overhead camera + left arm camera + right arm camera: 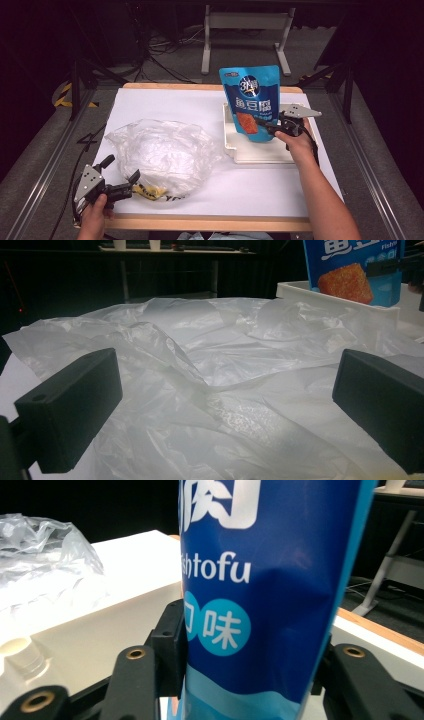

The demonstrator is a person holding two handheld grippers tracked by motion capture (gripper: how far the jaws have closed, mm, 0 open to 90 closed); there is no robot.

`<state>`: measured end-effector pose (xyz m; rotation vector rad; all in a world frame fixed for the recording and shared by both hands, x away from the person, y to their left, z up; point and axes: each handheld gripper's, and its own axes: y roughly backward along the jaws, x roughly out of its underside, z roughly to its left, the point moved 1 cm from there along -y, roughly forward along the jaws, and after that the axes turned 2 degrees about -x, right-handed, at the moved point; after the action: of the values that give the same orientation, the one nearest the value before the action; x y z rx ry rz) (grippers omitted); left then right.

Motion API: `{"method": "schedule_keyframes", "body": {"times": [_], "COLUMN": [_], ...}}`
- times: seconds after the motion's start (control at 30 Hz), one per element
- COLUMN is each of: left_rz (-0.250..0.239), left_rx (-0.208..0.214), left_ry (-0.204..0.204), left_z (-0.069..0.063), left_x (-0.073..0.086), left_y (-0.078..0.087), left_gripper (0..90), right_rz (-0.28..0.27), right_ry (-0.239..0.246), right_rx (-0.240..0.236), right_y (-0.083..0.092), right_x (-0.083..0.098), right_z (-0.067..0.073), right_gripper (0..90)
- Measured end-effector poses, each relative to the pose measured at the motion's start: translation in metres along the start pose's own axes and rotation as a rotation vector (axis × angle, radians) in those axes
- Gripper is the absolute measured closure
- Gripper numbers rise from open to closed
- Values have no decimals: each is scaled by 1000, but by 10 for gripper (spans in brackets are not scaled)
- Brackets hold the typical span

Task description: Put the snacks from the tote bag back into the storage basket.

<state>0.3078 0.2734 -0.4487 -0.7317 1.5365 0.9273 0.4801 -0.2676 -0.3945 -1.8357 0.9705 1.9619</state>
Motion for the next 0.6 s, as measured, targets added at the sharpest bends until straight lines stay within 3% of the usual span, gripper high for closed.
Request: {"method": "schedule_keyframes", "body": {"times": [0.4, 0.6], "left_rz": [2, 2], "left_rx": [2, 3], "left_ry": [2, 1], "left_z": [0, 0], "left_x": [0, 0], "left_y": [0, 0], "left_gripper": [2, 2], "right_rz": [148, 182], "right_ry": [31, 38], "right_rx": [13, 20], "right_y": [8, 10], "right_x": [-6, -6], "right_z": [-2, -5], "right_gripper": [474, 460]}}
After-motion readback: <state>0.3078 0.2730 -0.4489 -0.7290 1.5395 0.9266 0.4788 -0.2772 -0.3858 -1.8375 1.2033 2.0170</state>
